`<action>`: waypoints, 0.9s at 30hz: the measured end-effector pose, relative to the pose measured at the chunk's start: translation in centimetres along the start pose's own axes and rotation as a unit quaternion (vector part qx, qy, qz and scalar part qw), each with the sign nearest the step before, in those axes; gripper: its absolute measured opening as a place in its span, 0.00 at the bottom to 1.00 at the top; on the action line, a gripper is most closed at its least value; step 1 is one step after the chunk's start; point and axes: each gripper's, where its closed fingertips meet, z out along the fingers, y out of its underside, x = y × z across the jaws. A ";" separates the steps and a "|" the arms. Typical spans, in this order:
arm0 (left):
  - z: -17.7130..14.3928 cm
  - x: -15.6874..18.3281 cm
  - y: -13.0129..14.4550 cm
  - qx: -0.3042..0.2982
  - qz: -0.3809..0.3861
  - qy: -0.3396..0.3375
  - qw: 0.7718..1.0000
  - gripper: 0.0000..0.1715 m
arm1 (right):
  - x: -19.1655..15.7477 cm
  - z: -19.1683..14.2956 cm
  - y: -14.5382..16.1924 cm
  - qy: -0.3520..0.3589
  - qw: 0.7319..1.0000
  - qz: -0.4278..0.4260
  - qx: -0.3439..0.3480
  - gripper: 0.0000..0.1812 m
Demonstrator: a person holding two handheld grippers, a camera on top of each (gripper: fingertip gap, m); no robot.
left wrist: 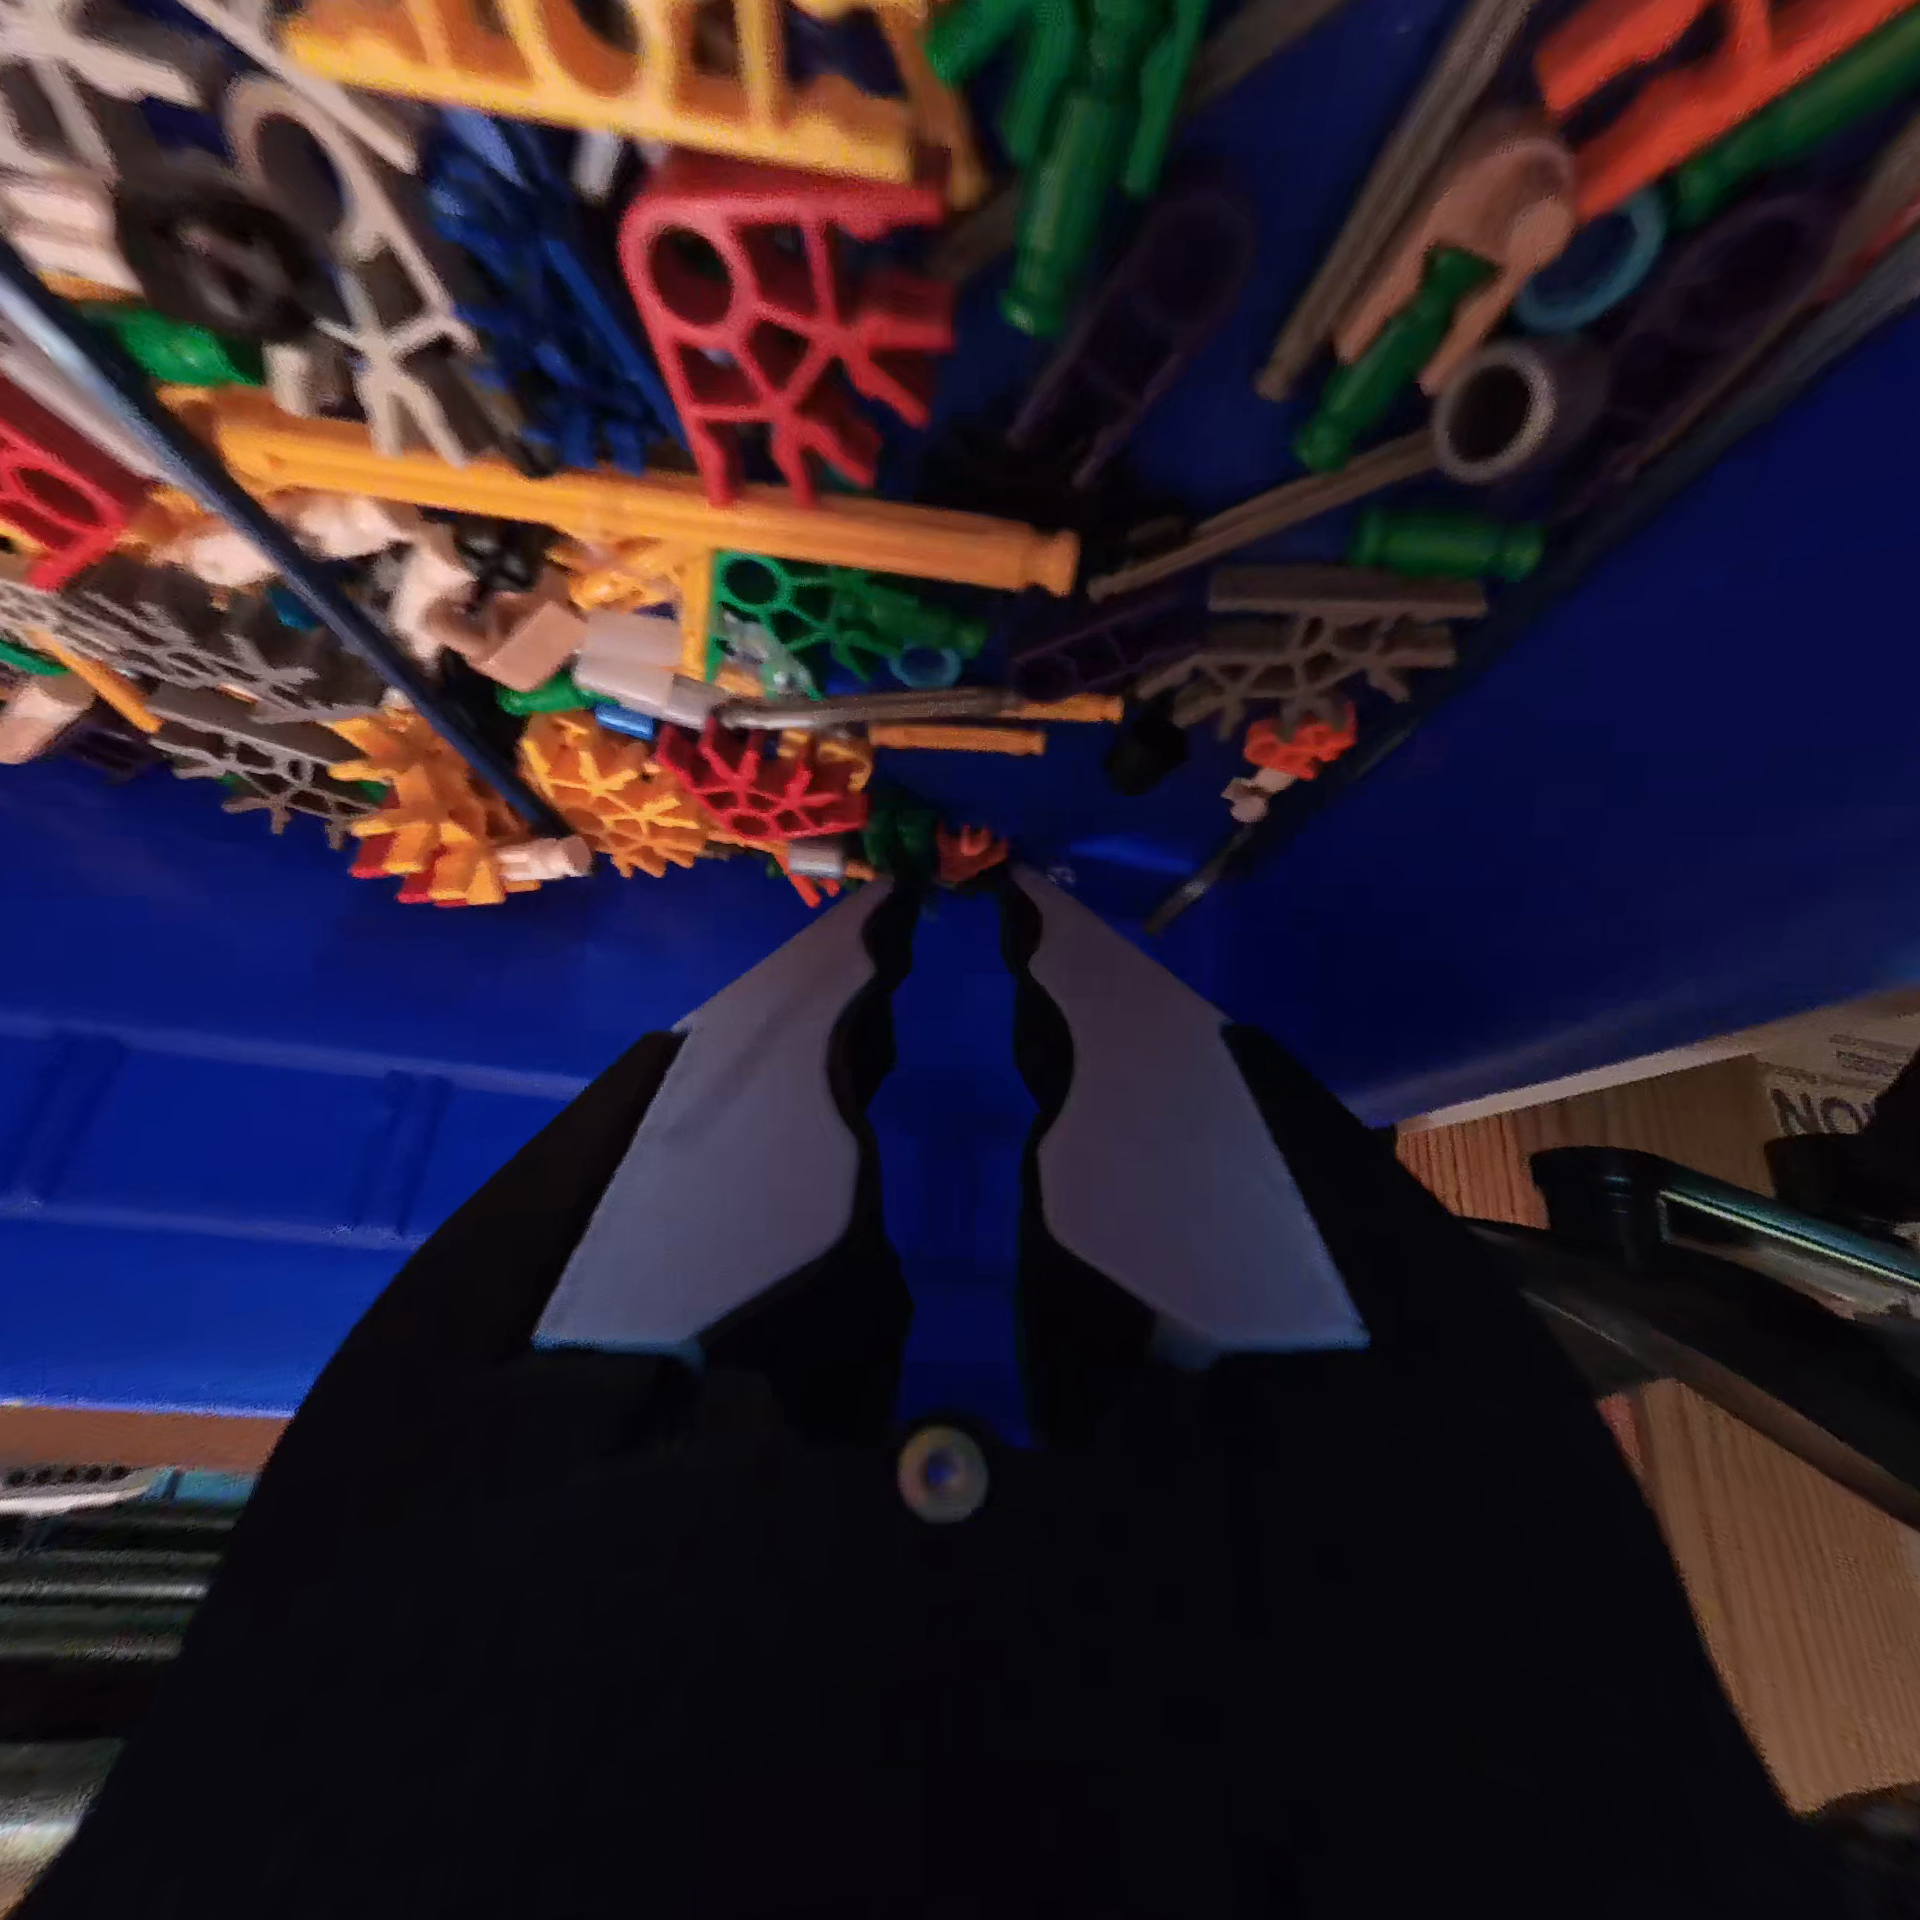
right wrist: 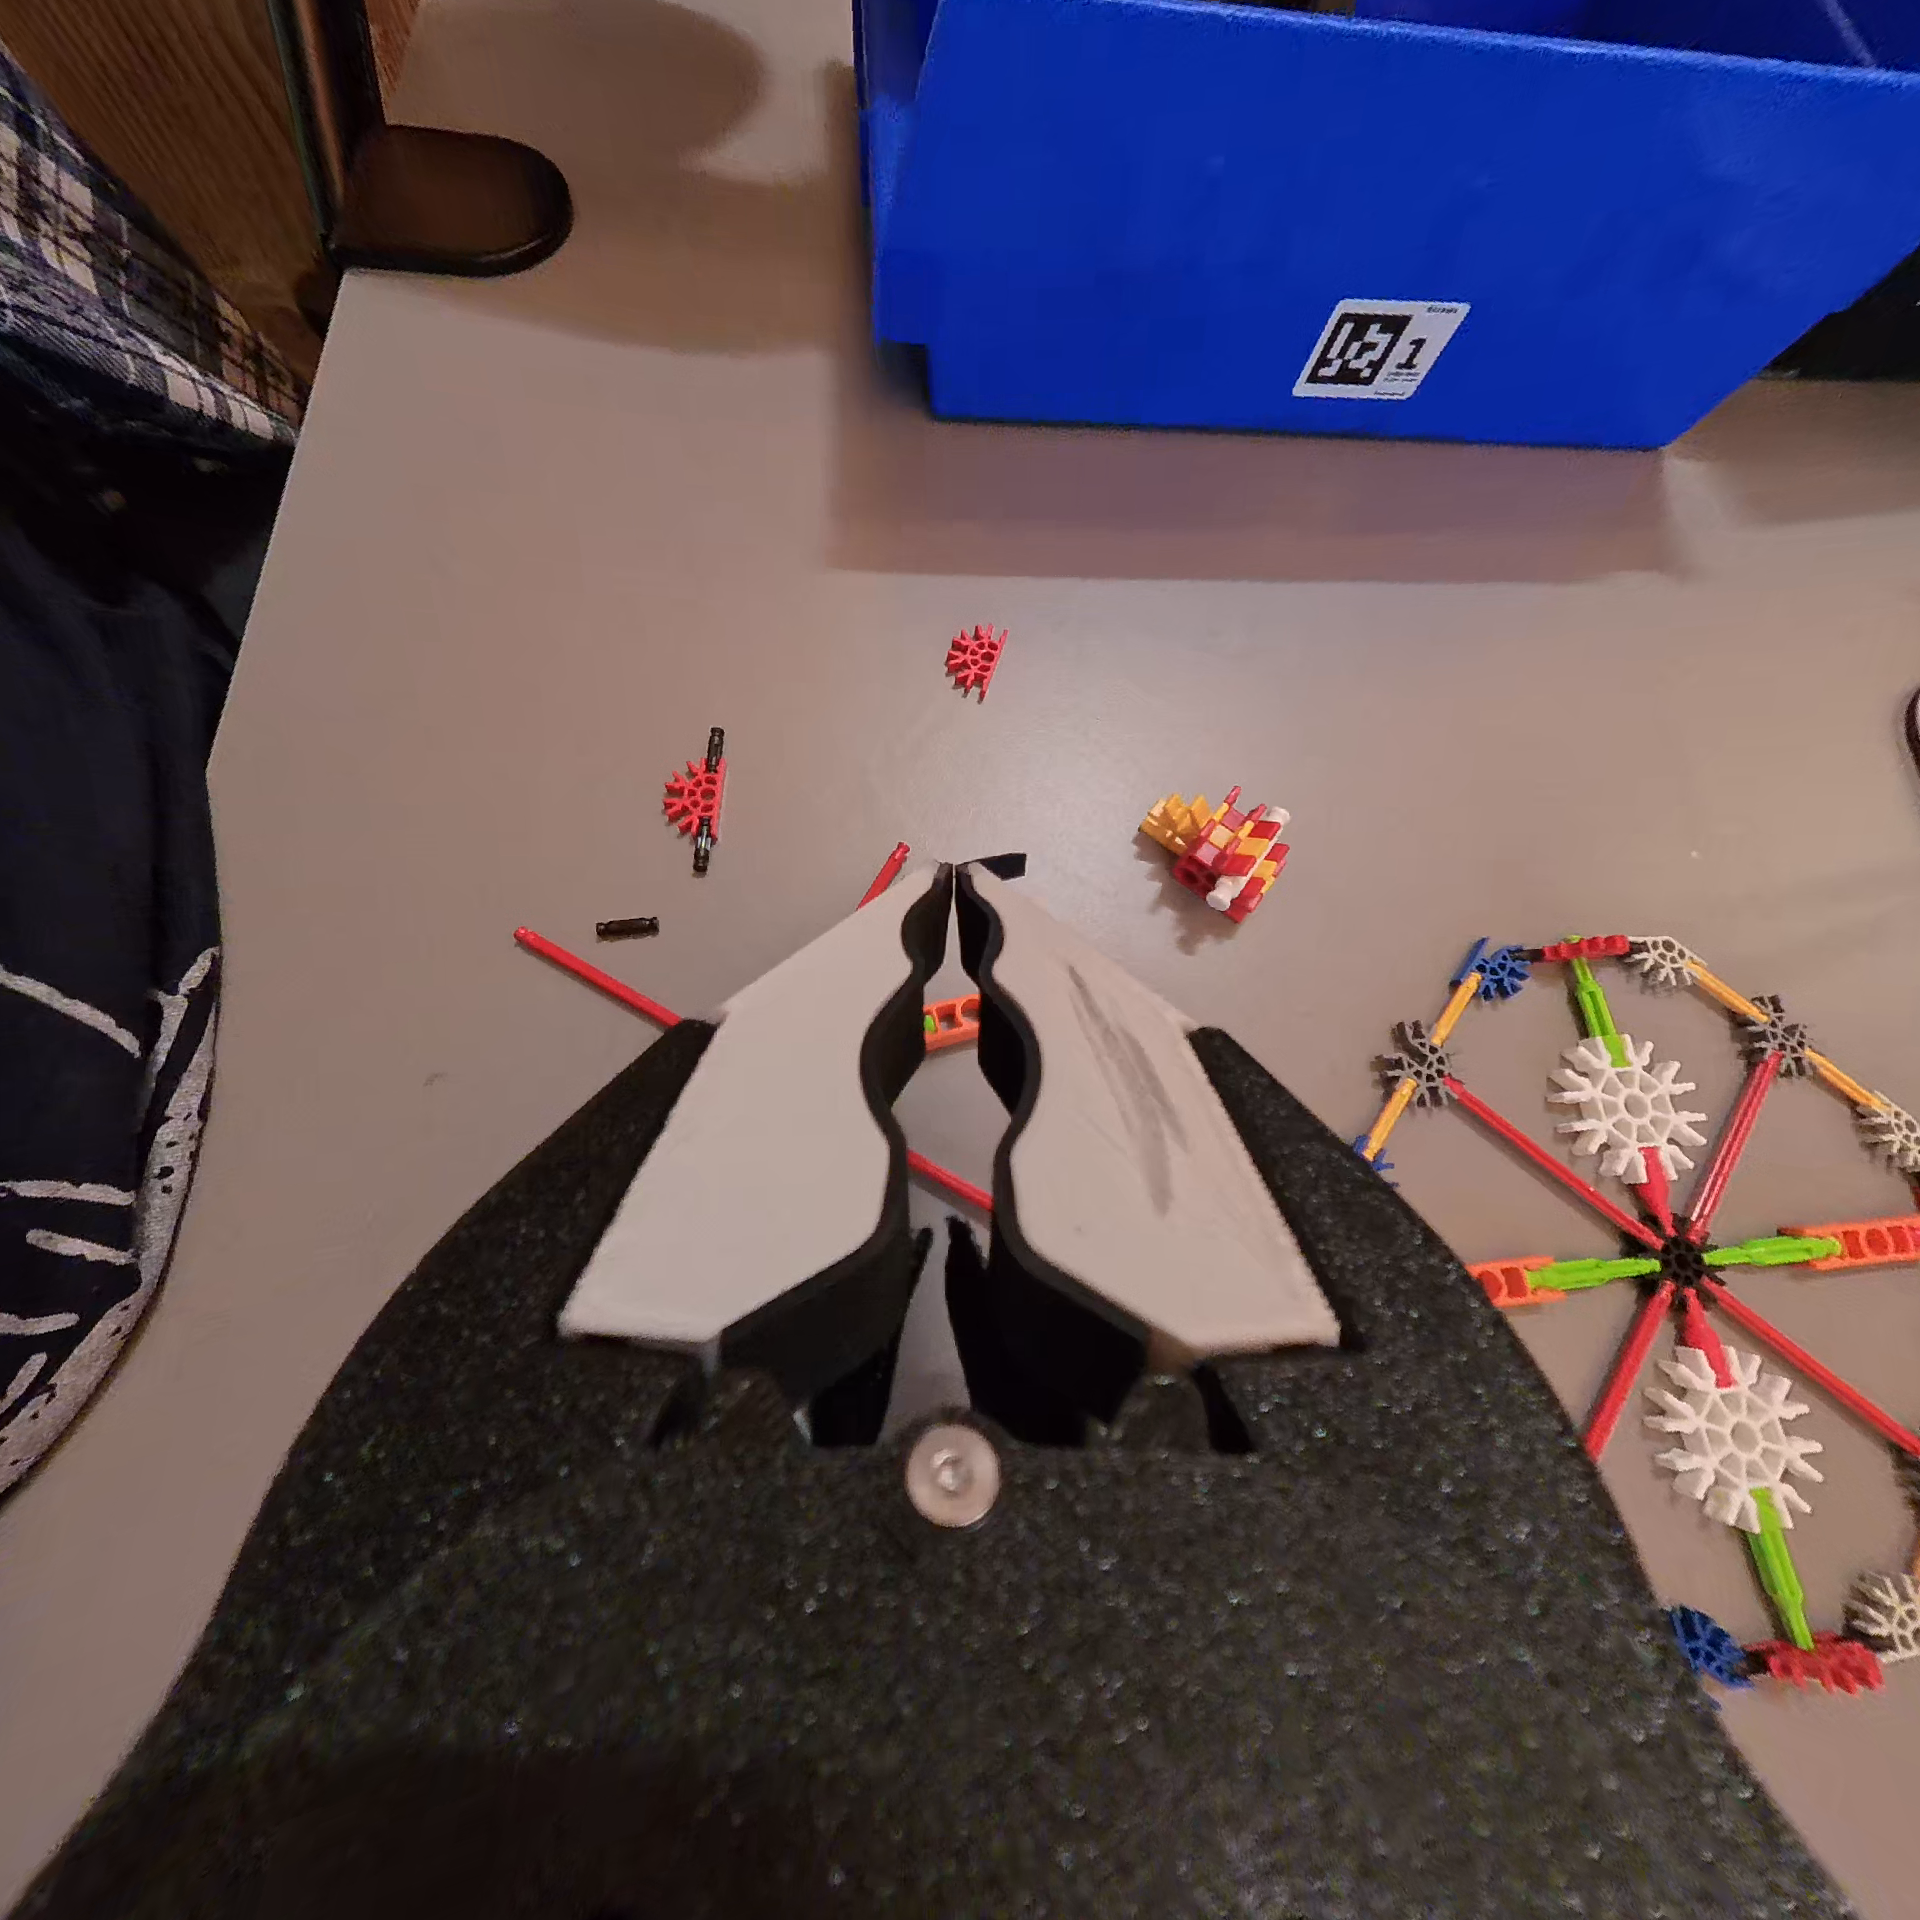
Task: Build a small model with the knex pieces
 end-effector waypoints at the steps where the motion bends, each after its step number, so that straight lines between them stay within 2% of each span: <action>1: -0.2 -0.1 -0.6 0.018 -0.004 0.005 1.000 0.09 | 0.0 0.0 0.0 0.001 1.000 0.000 0.000 0.00; 4: -1.0 -0.8 -2.2 0.072 -0.019 0.011 0.997 0.08 | 0.1 -0.1 -0.1 0.002 1.000 0.000 0.002 0.00; 6: -2.9 -1.7 -4.9 0.169 -0.045 0.009 0.984 0.08 | 0.1 -0.1 -0.1 0.002 1.000 0.000 0.003 0.00; 7: -3.9 -1.9 -5.4 0.201 -0.056 0.013 0.978 0.06 | 0.1 -0.1 -0.1 0.002 1.000 0.000 0.003 0.00; 8: -4.5 -2.5 -5.0 0.204 -0.063 0.001 0.977 0.08 | 0.1 -0.1 -0.1 0.002 1.000 0.000 0.003 0.00; 10: -4.9 -3.3 -3.1 0.185 -0.071 -0.025 0.980 0.08 | 0.1 -0.1 0.0 0.002 1.000 0.002 0.002 0.00; 13: -4.1 -2.0 -1.3 0.161 -0.085 0.016 0.983 0.10 | 0.0 0.0 -0.1 0.000 1.000 0.002 0.002 0.00; 15: -2.3 -1.2 0.6 0.089 -0.052 0.005 0.995 0.09 | -0.1 0.0 -0.1 -0.001 1.000 0.000 0.001 0.00; 19: -0.6 0.2 0.9 0.034 -0.001 0.004 0.999 0.09 | -0.2 0.1 -0.2 -0.002 1.000 -0.001 0.001 0.00; 27: 0.7 -0.4 0.9 -0.005 0.015 -0.020 1.000 0.08 | -0.1 -0.2 -0.4 0.002 1.000 -0.002 0.005 0.00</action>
